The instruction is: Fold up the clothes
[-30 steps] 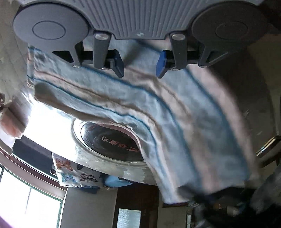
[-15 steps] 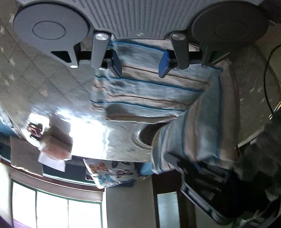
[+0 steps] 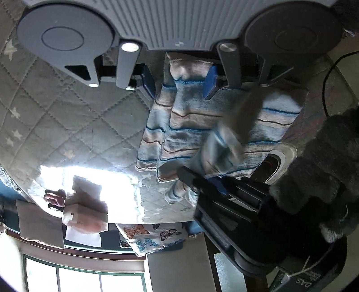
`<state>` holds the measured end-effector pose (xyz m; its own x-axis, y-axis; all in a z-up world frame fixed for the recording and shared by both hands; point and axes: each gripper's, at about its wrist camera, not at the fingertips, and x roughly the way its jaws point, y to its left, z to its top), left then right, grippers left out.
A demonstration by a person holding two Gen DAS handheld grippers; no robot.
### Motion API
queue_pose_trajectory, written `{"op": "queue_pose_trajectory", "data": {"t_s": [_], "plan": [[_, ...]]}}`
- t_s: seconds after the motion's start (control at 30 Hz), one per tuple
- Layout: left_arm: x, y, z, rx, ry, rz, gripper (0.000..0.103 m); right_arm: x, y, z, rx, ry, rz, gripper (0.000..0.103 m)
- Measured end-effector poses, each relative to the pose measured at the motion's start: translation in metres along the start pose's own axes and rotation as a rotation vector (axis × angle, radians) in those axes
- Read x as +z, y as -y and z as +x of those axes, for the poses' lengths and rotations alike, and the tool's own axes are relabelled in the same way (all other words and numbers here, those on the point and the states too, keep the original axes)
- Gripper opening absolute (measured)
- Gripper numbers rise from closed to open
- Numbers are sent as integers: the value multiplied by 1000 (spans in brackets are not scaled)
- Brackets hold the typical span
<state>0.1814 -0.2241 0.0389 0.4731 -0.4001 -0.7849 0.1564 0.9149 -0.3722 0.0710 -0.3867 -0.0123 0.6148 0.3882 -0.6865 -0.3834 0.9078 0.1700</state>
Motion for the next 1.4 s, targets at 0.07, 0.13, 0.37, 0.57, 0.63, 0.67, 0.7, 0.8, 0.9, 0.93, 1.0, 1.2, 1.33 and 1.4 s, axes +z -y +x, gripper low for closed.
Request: {"op": "queue_pose_trajectory", "data": {"t_s": [0.07,0.13,0.37,0.57,0.63,0.67,0.7,0.8,0.9,0.93,1.0,1.2,1.33,1.4], "plan": [[-1,2,1,-8,3,18,17,0,1,-1,1,0,0,48],[-2,3,-1,-23,4,31,18,0,3,-4,0,-2,-1,49],[-1,-11,-28,-17,71,86,37,1,10,-25,1,-12,-7,50],[-2,-41,-48,52,113,89,51,17,15,-40,22,23,13,50],[-4,-53,-51,77,118,73,57,26,17,-40,27,43,29,50],[-6,-60,-52,91,119,64,58,30,18,-40,30,53,37,50],[-8,-66,-54,106,120,54,59,34,19,-40,33,62,45,50],[-14,-82,-55,149,121,37,65,50,22,-24,42,76,68,49],[-20,-95,-55,184,115,24,65,66,25,1,40,76,83,48],[-21,-99,-54,189,111,19,66,70,26,10,37,71,92,47],[-23,-106,-53,205,108,9,67,77,29,27,37,61,113,47],[-25,-119,-47,230,98,-1,69,85,31,64,-2,28,133,38],[-25,-121,-44,238,94,-1,70,85,32,73,13,22,158,23],[-24,-121,-43,241,94,1,70,85,30,73,16,30,157,14]]}}
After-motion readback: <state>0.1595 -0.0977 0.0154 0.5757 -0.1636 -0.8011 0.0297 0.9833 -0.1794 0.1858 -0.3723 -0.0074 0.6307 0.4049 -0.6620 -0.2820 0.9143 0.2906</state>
